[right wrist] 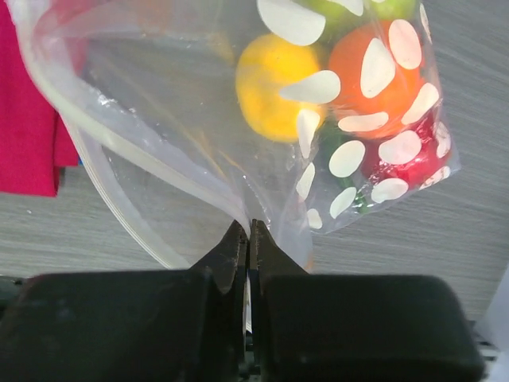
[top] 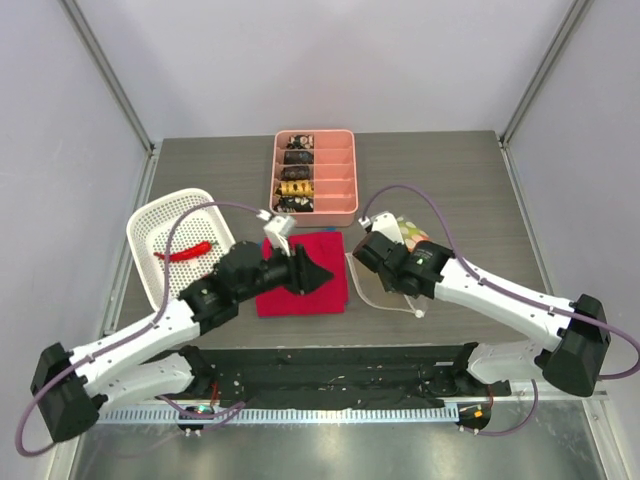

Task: Open the zip-top bag and remove the fake food

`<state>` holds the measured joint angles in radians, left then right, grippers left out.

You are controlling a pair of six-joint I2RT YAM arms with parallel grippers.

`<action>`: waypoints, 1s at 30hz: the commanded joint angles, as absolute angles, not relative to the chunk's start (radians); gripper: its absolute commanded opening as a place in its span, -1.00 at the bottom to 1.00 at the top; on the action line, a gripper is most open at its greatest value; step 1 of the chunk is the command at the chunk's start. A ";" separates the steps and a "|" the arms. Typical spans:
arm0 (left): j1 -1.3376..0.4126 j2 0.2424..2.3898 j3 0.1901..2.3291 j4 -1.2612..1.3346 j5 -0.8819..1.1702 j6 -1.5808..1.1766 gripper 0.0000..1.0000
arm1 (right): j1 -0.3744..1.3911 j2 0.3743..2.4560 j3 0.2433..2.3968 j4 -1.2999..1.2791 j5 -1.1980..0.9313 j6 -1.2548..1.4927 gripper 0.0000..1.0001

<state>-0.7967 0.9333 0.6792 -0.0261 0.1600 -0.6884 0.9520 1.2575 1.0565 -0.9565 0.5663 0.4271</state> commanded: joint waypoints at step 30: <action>-1.135 1.868 0.841 0.992 -0.333 -0.198 0.09 | 0.813 1.120 1.175 -0.854 0.179 0.538 -0.98</action>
